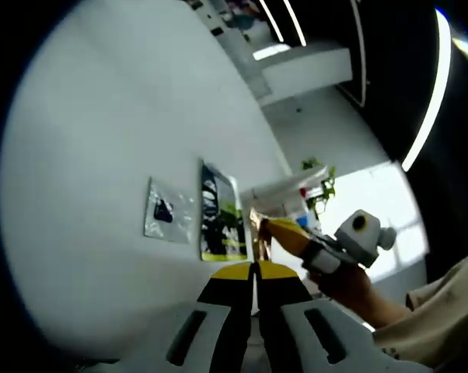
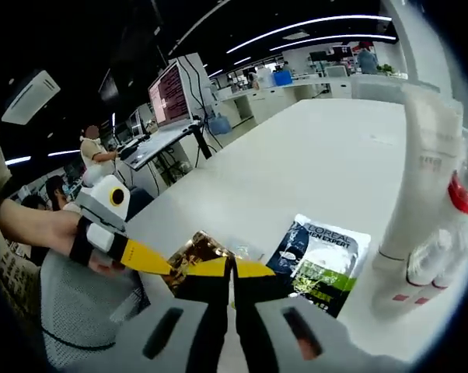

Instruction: Arrange the skincare products in the storage area until every visible bottle or jar stands upright without overlapping.

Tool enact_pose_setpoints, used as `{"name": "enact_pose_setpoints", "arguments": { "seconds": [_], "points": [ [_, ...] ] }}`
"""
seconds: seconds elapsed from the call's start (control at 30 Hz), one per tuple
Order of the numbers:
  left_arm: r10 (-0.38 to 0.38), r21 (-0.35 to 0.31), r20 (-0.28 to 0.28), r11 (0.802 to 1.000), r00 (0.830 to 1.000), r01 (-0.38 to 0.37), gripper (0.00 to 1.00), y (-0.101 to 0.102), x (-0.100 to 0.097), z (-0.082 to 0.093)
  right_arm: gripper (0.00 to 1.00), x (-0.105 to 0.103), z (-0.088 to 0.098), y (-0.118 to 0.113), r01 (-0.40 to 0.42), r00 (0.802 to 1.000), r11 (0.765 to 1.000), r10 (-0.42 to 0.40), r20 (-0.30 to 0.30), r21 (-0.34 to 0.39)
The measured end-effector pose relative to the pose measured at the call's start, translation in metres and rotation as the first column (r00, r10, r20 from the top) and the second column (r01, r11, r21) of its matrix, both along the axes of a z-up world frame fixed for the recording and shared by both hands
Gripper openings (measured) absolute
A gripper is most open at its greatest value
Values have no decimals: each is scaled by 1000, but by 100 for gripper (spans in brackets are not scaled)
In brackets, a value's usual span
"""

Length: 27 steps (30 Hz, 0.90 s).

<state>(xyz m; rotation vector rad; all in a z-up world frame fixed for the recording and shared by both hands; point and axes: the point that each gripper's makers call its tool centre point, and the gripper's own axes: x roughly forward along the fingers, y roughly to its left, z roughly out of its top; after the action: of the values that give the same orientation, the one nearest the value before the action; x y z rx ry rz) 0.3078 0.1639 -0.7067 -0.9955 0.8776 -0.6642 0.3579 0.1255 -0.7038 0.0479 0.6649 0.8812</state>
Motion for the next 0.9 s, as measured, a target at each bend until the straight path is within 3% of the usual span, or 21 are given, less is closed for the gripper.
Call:
{"name": "enact_pose_setpoints", "arguments": {
  "seconds": [0.9],
  "points": [
    [23, 16, -39, 1000, 999, -23, 0, 11, 24, -22, 1, 25, -22, 12, -16, 1000, 999, 15, -15, -35]
  ]
}}
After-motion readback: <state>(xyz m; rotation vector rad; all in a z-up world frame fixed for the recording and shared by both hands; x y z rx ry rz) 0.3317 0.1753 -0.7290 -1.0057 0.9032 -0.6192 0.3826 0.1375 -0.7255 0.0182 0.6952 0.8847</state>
